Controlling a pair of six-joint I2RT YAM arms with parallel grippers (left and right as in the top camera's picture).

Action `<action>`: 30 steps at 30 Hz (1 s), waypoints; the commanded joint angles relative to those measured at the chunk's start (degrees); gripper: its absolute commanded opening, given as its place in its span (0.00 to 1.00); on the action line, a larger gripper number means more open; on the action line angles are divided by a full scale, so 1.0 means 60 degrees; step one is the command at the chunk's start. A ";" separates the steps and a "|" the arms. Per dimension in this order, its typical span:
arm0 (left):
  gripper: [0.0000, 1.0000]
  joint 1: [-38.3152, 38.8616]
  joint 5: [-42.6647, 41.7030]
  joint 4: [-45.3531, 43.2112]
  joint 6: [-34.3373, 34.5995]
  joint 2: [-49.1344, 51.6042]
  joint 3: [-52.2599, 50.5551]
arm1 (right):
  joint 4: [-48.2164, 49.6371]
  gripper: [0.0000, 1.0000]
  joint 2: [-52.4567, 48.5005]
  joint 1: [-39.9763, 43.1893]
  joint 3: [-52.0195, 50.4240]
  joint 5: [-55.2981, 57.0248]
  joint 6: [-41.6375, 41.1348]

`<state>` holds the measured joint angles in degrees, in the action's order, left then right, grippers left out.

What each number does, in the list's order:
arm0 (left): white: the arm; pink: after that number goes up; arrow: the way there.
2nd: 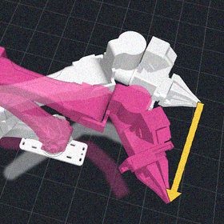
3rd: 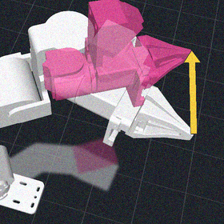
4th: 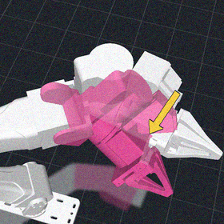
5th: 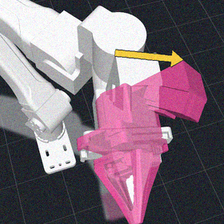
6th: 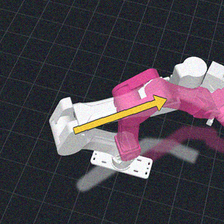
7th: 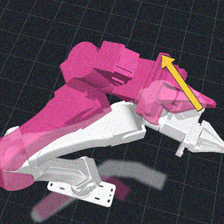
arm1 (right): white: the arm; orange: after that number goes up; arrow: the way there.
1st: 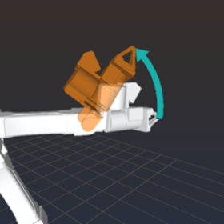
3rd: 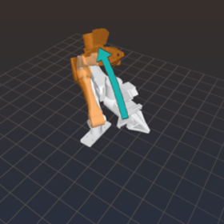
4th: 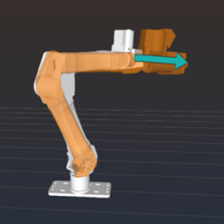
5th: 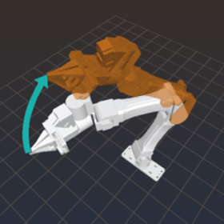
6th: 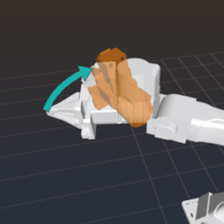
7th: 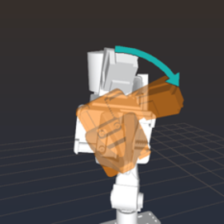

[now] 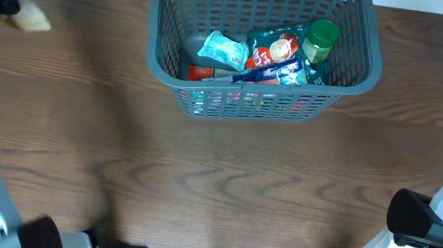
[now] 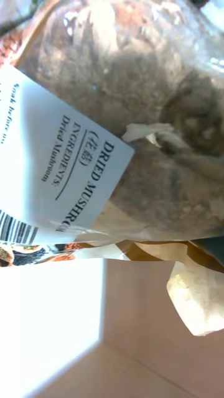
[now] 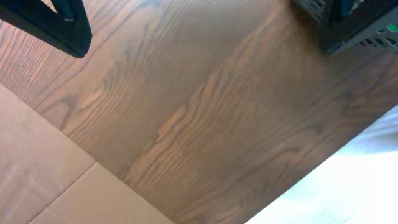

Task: Pack container
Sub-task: 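Carry the mushroom bag with the left gripper into the basket, release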

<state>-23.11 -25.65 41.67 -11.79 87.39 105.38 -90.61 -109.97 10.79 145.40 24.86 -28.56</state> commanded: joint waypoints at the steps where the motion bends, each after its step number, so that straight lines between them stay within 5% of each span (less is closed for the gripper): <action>1: 0.06 0.0823 -0.1089 -0.0455 0.0248 -0.0816 0.0095 | -0.0011 0.99 0.0076 0.0047 0.0040 0.0058 -0.0168; 14: 0.06 0.4492 -0.1086 -0.2186 -0.0703 -0.0925 0.0095 | -0.0011 0.99 0.0076 0.0047 0.0040 0.0058 -0.0168; 23: 0.06 0.6375 -0.1078 -0.2510 -0.2320 0.0535 0.0095 | -0.0011 0.99 0.0076 0.0047 0.0040 0.0058 -0.0168; 30: 0.06 0.7023 -0.1049 -0.2663 -0.2430 0.2036 0.0091 | -0.0011 0.99 0.0076 0.0047 0.0040 0.0058 -0.0168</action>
<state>18.28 -31.35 26.09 -24.53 96.88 105.41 -90.61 -109.97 10.79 145.40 24.86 -28.56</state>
